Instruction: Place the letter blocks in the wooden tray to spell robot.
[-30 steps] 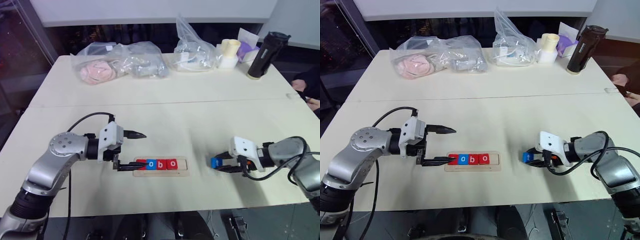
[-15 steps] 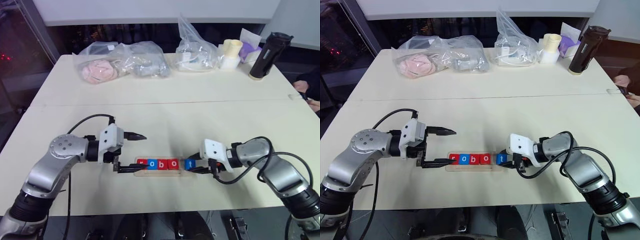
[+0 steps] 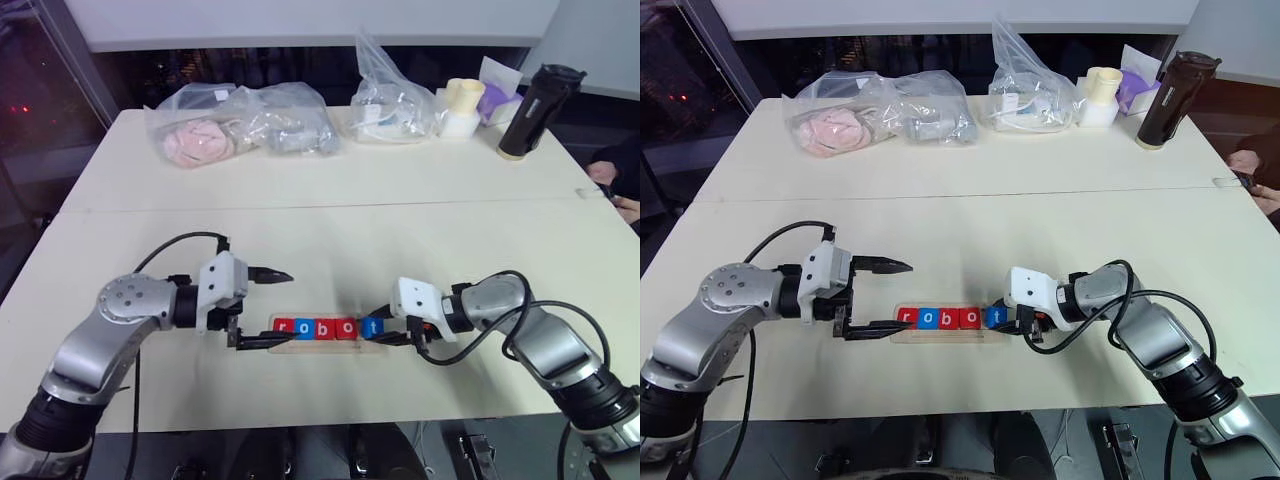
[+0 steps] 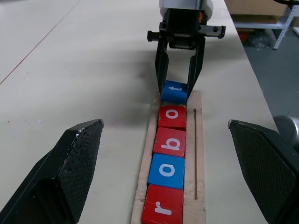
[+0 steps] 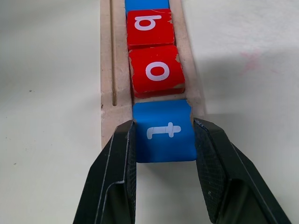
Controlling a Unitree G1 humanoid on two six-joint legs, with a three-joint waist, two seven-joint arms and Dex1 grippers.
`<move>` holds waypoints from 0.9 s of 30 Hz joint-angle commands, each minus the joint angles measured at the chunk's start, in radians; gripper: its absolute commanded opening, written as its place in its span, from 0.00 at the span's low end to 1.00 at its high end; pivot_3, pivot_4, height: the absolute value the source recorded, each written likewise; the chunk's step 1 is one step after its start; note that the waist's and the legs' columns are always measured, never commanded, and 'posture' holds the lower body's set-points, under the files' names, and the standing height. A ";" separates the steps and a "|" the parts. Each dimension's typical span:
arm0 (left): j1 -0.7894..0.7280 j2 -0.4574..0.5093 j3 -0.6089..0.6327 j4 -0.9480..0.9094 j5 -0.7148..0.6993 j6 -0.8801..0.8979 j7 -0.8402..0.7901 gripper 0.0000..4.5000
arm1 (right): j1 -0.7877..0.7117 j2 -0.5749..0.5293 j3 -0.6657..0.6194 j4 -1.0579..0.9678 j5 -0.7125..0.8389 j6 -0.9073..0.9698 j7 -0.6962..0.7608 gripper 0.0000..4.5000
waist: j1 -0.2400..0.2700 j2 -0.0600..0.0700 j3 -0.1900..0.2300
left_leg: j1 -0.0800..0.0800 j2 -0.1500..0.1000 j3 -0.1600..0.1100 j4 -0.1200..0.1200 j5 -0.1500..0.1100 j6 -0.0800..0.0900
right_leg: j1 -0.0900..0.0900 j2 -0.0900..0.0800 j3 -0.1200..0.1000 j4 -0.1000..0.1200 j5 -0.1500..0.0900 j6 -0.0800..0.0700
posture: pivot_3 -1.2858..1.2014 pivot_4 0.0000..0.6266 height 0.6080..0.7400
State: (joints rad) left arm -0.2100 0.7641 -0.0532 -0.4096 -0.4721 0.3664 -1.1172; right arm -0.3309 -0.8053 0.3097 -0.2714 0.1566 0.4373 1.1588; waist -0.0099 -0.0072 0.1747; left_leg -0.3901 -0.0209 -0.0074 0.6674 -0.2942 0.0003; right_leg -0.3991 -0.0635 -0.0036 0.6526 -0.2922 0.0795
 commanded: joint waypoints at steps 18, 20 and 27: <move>0.002 0.005 0.027 -0.045 -0.032 0.013 0.029 1.00 | -0.047 0.033 0.036 -0.028 -0.005 0.023 0.007 0.26 | -0.001 0.000 0.000 | 0.000 0.000 0.000 0.000 0.000 0.000 | 0.000 0.000 0.000 0.000 0.000 0.000 | 0.52 0.24 1.00; 0.005 0.006 0.028 -0.050 -0.033 0.015 0.031 1.00 | -0.048 0.034 0.036 -0.031 -0.006 0.026 0.008 0.26 | -0.001 0.000 0.000 | 0.000 0.000 0.000 0.000 0.000 0.000 | 0.000 0.000 0.000 0.000 0.000 0.000 | 0.52 0.24 1.00; 0.007 0.004 0.025 -0.059 -0.036 0.020 0.040 1.00 | -0.059 0.032 0.035 -0.038 -0.006 0.035 0.016 0.26 | -0.001 0.000 0.000 | 0.000 0.000 0.000 0.000 0.000 0.000 | 0.000 0.000 0.000 0.000 0.000 0.000 | 0.52 0.24 1.00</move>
State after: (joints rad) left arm -0.2031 0.7646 -0.0467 -0.4352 -0.4917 0.3868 -1.0804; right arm -0.3716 -0.7717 0.3490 -0.2740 0.1436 0.4732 1.1703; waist -0.0107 -0.0072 0.1747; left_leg -0.3901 -0.0209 -0.0073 0.6674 -0.2942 0.0003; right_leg -0.3992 -0.0635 -0.0036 0.6526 -0.2922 0.0795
